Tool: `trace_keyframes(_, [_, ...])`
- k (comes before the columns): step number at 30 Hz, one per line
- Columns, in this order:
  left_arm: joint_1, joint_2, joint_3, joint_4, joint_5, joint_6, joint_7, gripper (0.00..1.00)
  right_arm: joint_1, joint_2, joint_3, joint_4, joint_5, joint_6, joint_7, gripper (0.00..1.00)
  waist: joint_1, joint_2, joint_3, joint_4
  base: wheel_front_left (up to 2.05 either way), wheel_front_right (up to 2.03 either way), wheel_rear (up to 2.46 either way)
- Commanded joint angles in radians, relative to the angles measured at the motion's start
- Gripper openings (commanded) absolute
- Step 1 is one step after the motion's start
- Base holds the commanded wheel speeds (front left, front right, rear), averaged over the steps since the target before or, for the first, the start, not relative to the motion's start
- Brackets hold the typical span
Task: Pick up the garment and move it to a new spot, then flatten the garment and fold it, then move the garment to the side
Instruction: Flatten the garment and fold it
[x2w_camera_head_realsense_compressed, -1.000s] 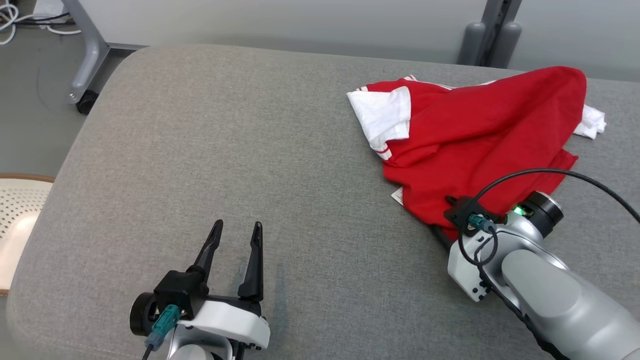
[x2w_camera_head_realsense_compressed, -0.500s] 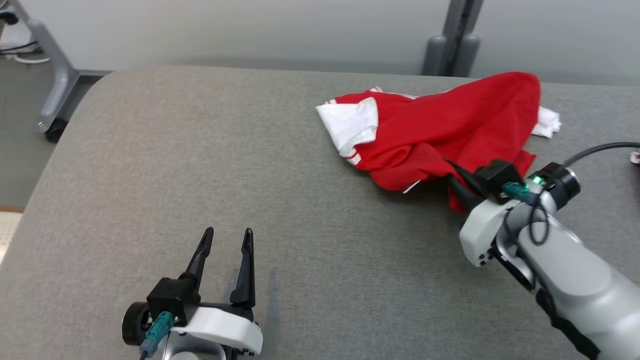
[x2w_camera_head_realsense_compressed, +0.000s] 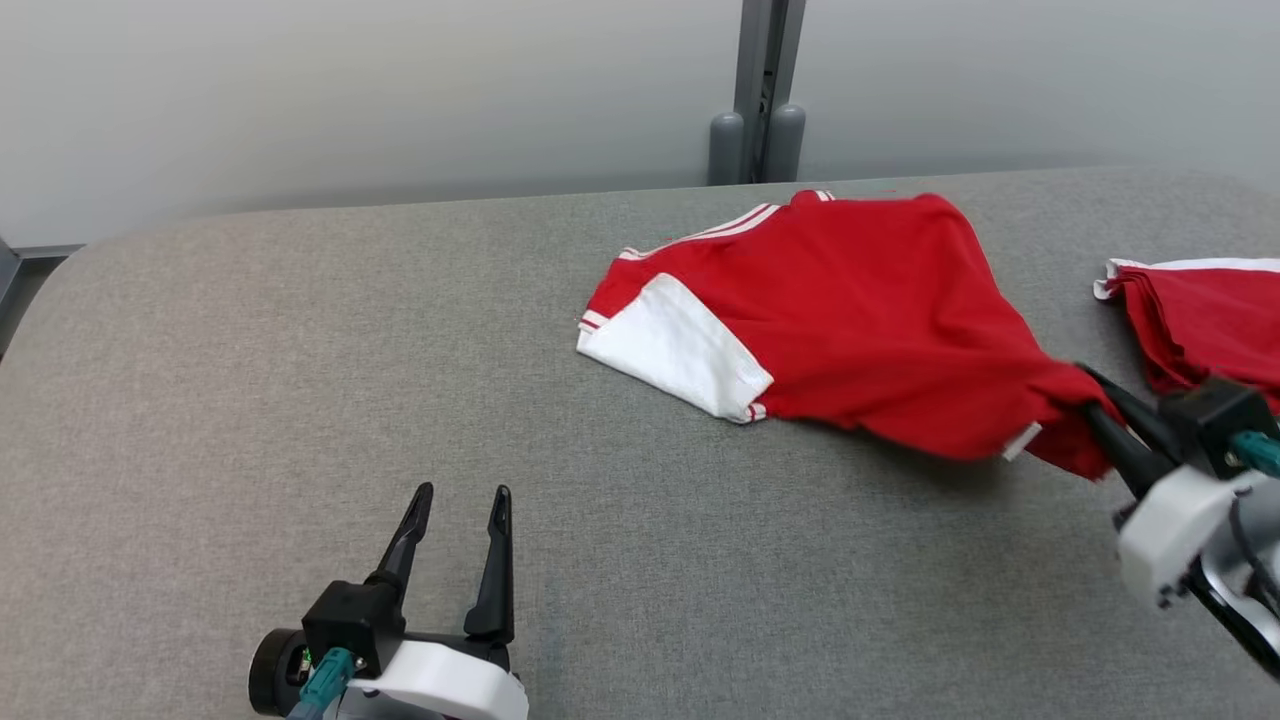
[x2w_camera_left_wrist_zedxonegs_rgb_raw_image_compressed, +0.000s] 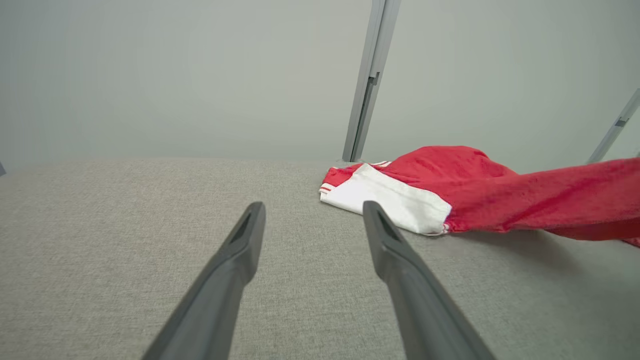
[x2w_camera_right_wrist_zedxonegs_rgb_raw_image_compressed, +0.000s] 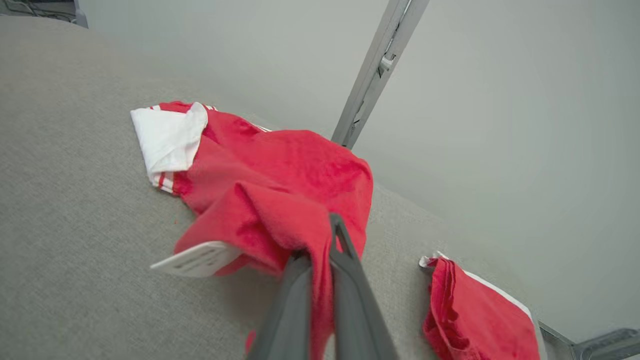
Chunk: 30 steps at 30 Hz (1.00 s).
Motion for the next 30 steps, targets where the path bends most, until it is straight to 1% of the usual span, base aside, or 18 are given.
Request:
trace_keyframes(1, [-0.002, 0.005, 0.001, 0.0, 0.009, -0.006, 0.0, 1.0, 0.05, -0.023, -0.02, -0.032, -0.022, 0.0, 0.037, 0.0, 0.0, -0.0001, 0.007, 0.0, 0.0, 0.0, 0.0])
trace_keyframes(4, [-0.011, 0.005, -0.001, 0.003, 0.014, -0.009, 0.0, 1.0, 0.123, -0.055, -0.052, -0.066, -0.075, 0.0, 0.098, 0.0, 0.0, -0.0001, 0.019, 0.008, 0.0, 0.0, 0.0])
trace_keyframes(8, [-0.009, 0.005, 0.005, 0.01, 0.019, -0.01, 0.0, 1.0, 0.194, -0.023, -0.103, -0.058, -0.11, 0.0, 0.127, 0.0, 0.0, -0.0001, 0.028, 0.013, 0.0, 0.0, 0.0])
trace_keyframes(11, [-0.009, 0.004, 0.006, 0.013, 0.022, -0.014, 0.0, 1.0, 0.215, -0.008, -0.121, -0.036, -0.132, 0.0, 0.13, 0.0, 0.0, -0.0001, 0.029, 0.012, 0.0, 0.0, 0.0])
trace_keyframes(12, [-0.009, 0.004, 0.006, 0.015, 0.023, -0.016, 0.0, 1.0, 0.226, -0.001, -0.124, -0.026, -0.142, 0.0, 0.132, 0.04, 0.0, -0.0001, 0.029, 0.01, 0.0, 0.0, 0.0])
trace_keyframes(13, [-0.009, 0.004, 0.007, 0.017, 0.025, -0.017, 0.0, 1.0, 0.23, 0.008, -0.13, -0.016, -0.149, 0.0, 0.13, 0.28, 0.0, -0.0001, 0.028, 0.007, 0.0, 0.0, 0.0])
trace_keyframes(14, [-0.009, 0.005, 0.008, 0.017, 0.027, -0.017, 0.0, 1.0, 0.238, 0.019, -0.137, -0.006, -0.145, 0.0, 0.127, 0.35, 0.0, -0.0001, 0.027, 0.003, 0.0, 0.0, 0.0])
trace_keyframes(15, [-0.008, 0.005, 0.009, 0.018, 0.027, -0.017, 0.0, 1.0, 0.247, 0.029, -0.141, 0.001, -0.138, 0.0, 0.125, 0.52, 0.0, -0.0001, 0.026, -0.002, 0.0, 0.0, 0.0])
trace_keyframes(16, [-0.007, 0.004, 0.009, 0.019, 0.029, -0.019, 0.0, 1.0, 0.254, 0.033, -0.147, 0.006, -0.136, 0.0, 0.121, 1.0, 0.0, -0.0001, 0.024, -0.007, 0.0, 0.0, 0.0])
trace_keyframes(20, [0.001, 0.005, 0.012, 0.021, 0.029, -0.017, 0.0, 1.0, 0.287, 0.052, -0.198, 0.008, -0.135, 0.0, 0.108, 1.0, 0.0, -0.0001, 0.016, -0.031, 0.0, 0.0, 0.0])
trace_keyframes(23, [0.006, 0.005, 0.014, 0.021, 0.026, -0.016, 0.0, 1.0, 0.316, 0.065, -0.252, -0.017, -0.146, 0.0, 0.097, 1.0, 0.0, -0.0001, 0.009, -0.05, 0.0, 0.0, 0.0])
trace_keyframes(27, [0.005, 0.005, 0.014, 0.019, 0.025, -0.015, 0.0, 1.0, 0.338, 0.1, -0.35, -0.086, -0.126, 0.0, 0.061, 1.0, 0.0, -0.0001, 0.004, -0.067, 0.0, 0.0, 0.0])
trace_keyframes(30, [-0.004, 0.005, 0.005, 0.02, 0.022, -0.017, 0.0, 1.0, 0.327, 0.12, -0.39, -0.138, -0.111, 0.0, 0.05, 1.0, 0.0, -0.0001, 0.004, -0.064, 0.0, 0.0, 0.0])
